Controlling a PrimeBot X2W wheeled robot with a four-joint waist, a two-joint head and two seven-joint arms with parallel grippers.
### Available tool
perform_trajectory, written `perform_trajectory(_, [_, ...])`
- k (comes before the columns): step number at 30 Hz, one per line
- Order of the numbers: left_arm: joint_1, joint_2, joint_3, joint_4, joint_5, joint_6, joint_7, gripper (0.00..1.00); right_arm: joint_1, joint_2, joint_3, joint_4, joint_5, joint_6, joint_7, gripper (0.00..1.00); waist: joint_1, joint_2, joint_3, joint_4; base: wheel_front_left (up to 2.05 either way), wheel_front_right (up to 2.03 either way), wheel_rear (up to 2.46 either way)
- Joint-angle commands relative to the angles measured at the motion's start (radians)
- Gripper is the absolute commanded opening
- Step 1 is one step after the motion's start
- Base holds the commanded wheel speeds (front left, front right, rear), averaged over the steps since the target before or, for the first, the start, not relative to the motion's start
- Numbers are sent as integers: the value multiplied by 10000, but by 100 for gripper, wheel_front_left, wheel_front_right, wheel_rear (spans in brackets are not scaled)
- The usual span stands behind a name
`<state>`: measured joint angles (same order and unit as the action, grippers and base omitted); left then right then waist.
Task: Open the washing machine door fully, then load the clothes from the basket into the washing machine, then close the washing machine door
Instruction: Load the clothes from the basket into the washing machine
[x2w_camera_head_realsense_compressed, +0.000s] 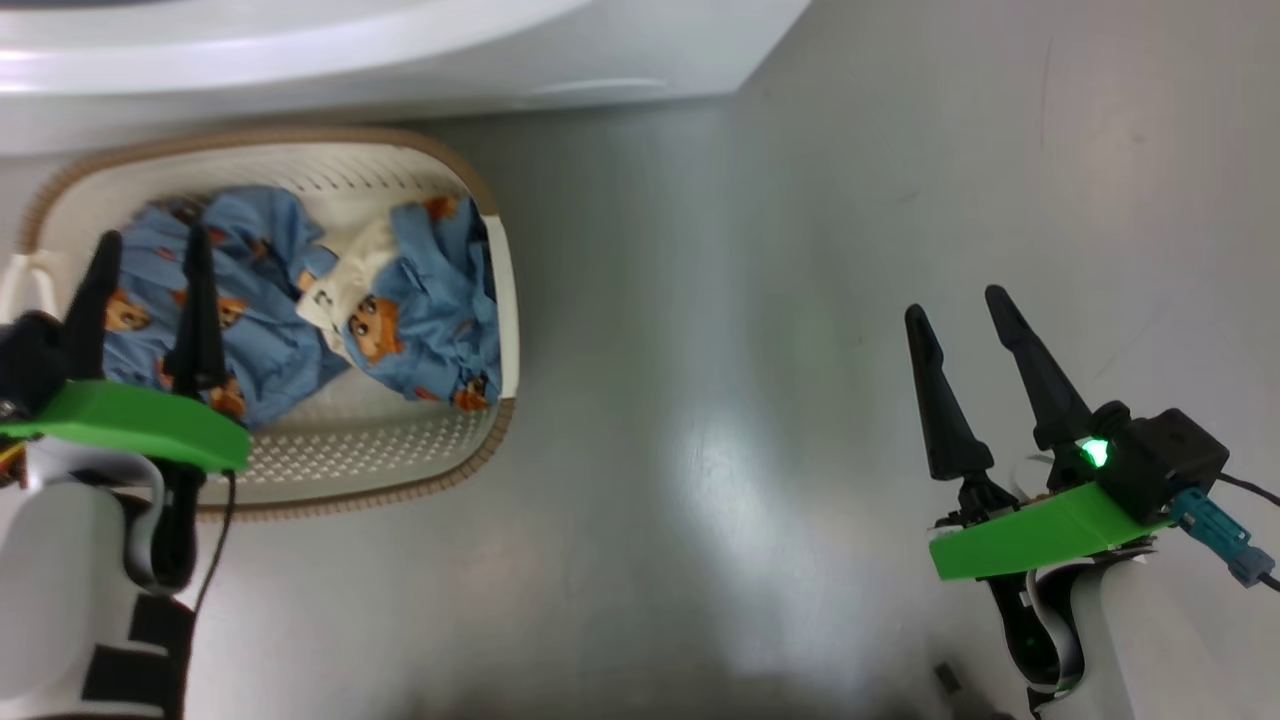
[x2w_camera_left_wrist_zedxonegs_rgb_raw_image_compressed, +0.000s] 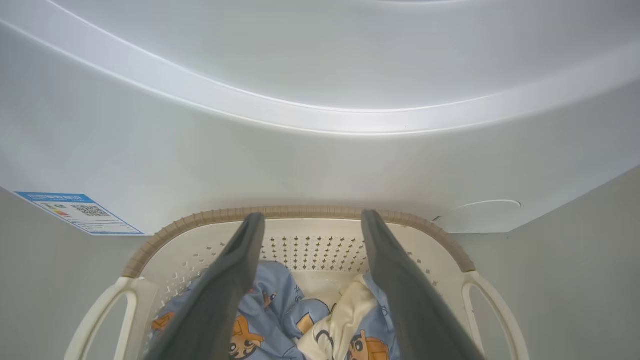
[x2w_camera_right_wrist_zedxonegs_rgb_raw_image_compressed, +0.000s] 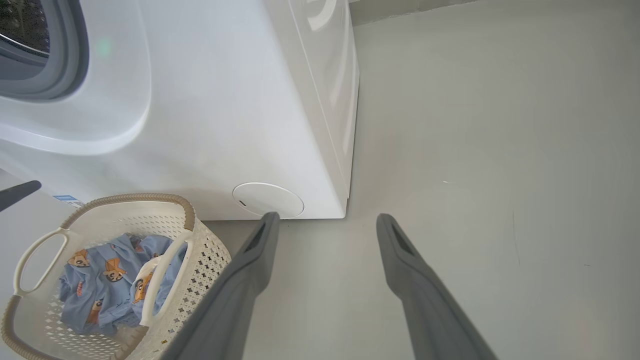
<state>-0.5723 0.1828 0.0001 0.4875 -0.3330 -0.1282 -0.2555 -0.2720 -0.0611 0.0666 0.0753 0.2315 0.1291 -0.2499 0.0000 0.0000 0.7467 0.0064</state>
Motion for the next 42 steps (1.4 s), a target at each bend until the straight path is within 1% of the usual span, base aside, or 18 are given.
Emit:
perform_trajectory(1, [-110,538,298,121,-99,-24,-63,100,75,105,311,-267,46,16,-118,100,0,0,778,-313,0,0,0])
perform_trajectory(7, [-838,894,258,1343,-84,-24,-63,100,-120,107,379,-364,141,16,-118,100,0,0,1463,-472,0,0,0])
perform_trajectory(10, [-1423,1092,291,2643,-47,-8,-63,100,-217,107,476,-395,240,16,-118,100,0,0,1822,-568,0,0,0])
perform_trajectory(15, [-2298,1307,273,4287,-8,177,49,100,-290,107,620,-395,377,16,-118,100,0,0,2102,-712,0,0,0])
perform_trajectory(19, [-2733,1391,271,5007,-24,222,41,100,-308,108,662,-397,456,16,-118,100,0,0,2182,-794,0,0,0])
perform_trajectory(25, [-3454,1578,334,6353,-111,614,457,100,-307,108,701,-454,582,16,-118,100,0,0,2339,-923,0,0,0])
perform_trajectory(29, [-3861,1753,283,6922,-79,822,617,100,-308,108,742,-432,664,16,-118,100,0,0,2417,-948,0,0,0])
perform_trajectory(36, [-4538,2017,223,7537,-133,1035,1375,100,-372,108,814,-491,746,16,-118,100,0,0,2658,-1025,0,0,0])
perform_trajectory(42, [-5028,2210,166,7727,-193,1083,1890,100,-460,108,948,-547,795,16,-118,100,0,0,2961,-1183,0,0,0])
